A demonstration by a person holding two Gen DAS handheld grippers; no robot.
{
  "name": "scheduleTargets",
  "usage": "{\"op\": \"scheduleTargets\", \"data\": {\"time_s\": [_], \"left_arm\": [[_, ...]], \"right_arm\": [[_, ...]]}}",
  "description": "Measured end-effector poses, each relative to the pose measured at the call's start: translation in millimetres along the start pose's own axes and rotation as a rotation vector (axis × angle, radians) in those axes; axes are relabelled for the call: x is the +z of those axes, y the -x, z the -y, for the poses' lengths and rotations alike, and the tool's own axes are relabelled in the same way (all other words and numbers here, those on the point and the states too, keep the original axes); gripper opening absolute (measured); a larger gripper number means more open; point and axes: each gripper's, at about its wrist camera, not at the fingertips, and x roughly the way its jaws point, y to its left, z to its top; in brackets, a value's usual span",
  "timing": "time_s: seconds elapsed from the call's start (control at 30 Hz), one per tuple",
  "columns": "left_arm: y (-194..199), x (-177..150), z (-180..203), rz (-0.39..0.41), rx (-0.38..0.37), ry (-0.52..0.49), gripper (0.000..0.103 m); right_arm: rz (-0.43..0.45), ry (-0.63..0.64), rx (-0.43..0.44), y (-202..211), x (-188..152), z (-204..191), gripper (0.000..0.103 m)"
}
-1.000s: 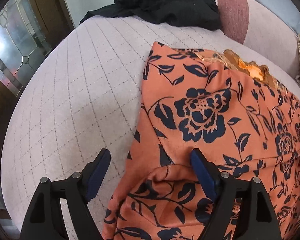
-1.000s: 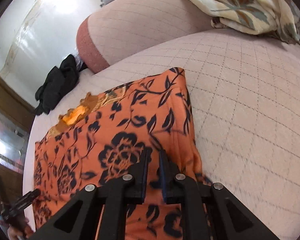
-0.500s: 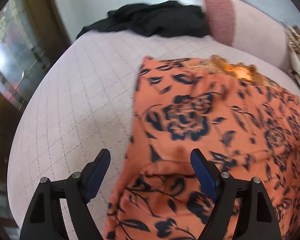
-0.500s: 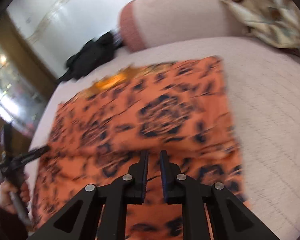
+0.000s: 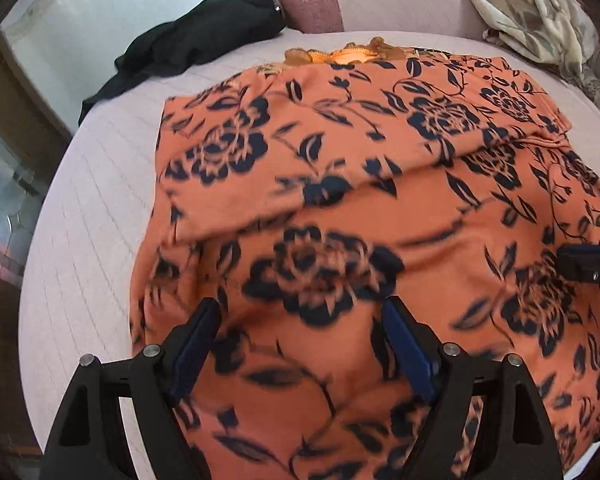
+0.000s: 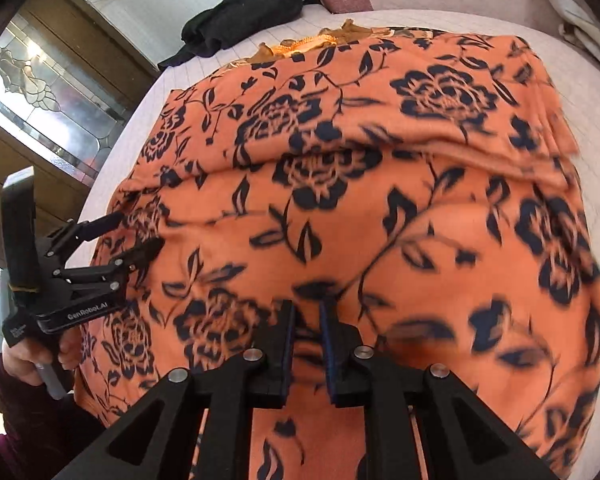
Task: Fold small clothes
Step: 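Press the folded blouse flat with both grippers near the hem, then grasp the orange blouse hem edge with both grippers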
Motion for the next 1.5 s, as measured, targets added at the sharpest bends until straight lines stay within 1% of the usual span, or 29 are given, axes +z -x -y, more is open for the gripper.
{"op": "scheduleTargets", "data": {"time_s": [0.1,0.17,0.23,0.33,0.47,0.53,0.6,0.67,0.73,0.8,0.9,0.97,1.03,1.07,1.1,1.13,1.17,1.2,1.27,1.3,1.33,1.37,1.4,1.43,1.47,1.5], "left_arm": [[6,-22,-5,-0.002,-0.020,0.063,0.086],[16,-40,-2,0.011,-0.017,0.062,0.087],[26,-59,1,0.025,-0.003,0.050,0.087],[41,-89,7,0.033,0.010,0.068,0.087],[52,-112,10,0.053,0.017,0.078,0.087],[58,-122,14,0.049,0.023,0.079,0.087],[64,-136,21,0.048,0.042,0.060,0.087],[69,-150,24,0.054,0.055,0.064,0.087],[74,-160,25,0.052,0.056,0.072,0.087],[72,-162,23,0.046,0.054,0.078,0.087],[76,-169,23,0.029,0.050,0.090,0.088],[81,-175,22,0.006,0.034,0.105,0.087],[87,-179,18,-0.039,-0.008,0.137,0.087],[91,-181,15,-0.054,-0.042,0.164,0.087],[95,-182,13,-0.051,-0.065,0.186,0.087],[99,-183,10,-0.043,-0.082,0.207,0.087],[102,-183,9,-0.034,-0.080,0.224,0.087],[102,-182,8,-0.035,-0.058,0.227,0.087],[95,-182,6,-0.063,0.010,0.228,0.087],[91,-183,4,-0.082,0.033,0.230,0.087],[88,-186,1,-0.099,0.039,0.236,0.087],[87,-190,-2,-0.106,0.027,0.247,0.089],[86,-194,-4,-0.116,0.021,0.252,0.089],[87,-197,-6,-0.123,0.022,0.250,0.089],[88,-201,-8,-0.129,0.028,0.243,0.089],[90,-204,-9,-0.135,0.032,0.237,0.089]], "right_arm": [[0.040,-0.007,-0.023,10,-29,-10,0.017],[0.017,0.003,-0.020,12,-38,-9,0.017],[0.013,0.009,-0.017,18,-52,-13,0.017],[-0.001,-0.013,0.004,27,-72,-13,0.017],[-0.003,-0.028,0.017,36,-92,-14,0.017],[-0.026,-0.027,0.025,39,-105,-14,0.017],[-0.025,-0.017,0.021,39,-117,-19,0.017],[-0.029,-0.018,0.025,42,-128,-21,0.017],[-0.033,-0.027,0.038,43,-137,-20,0.017],[-0.037,-0.035,0.049,44,-144,-18,0.017],[-0.047,-0.041,0.055,45,-150,-19,0.017],[-0.059,-0.035,0.046,47,-153,-21,0.017],[-0.090,-0.016,0.026,51,-149,-27,0.016],[-0.098,-0.011,0.027,52,-146,-30,0.017],[-0.087,-0.012,0.065,58,-141,-34,0.017],[-0.053,-0.014,0.112,63,-136,-38,0.017],[-0.031,-0.013,0.134,66,-132,-42,0.017],[-0.013,-0.005,0.149,66,-123,-50,0.017],[0.000,0.004,0.163,59,-112,-61,0.017],[0.018,-0.007,0.173,50,-107,-67,0.017],[0.024,-0.022,0.190,41,-105,-69,0.017],[0.011,-0.040,0.207,29,-104,-71,0.017],[-0.030,-0.053,0.216,14,-107,-74,0.017],[-0.089,-0.063,0.220,-4,-116,-78,0.020],[-0.050,-0.056,0.217,-4,-124,-81,0.019],[-0.024,-0.005,0.210,1,-132,-89,0.019]]}}
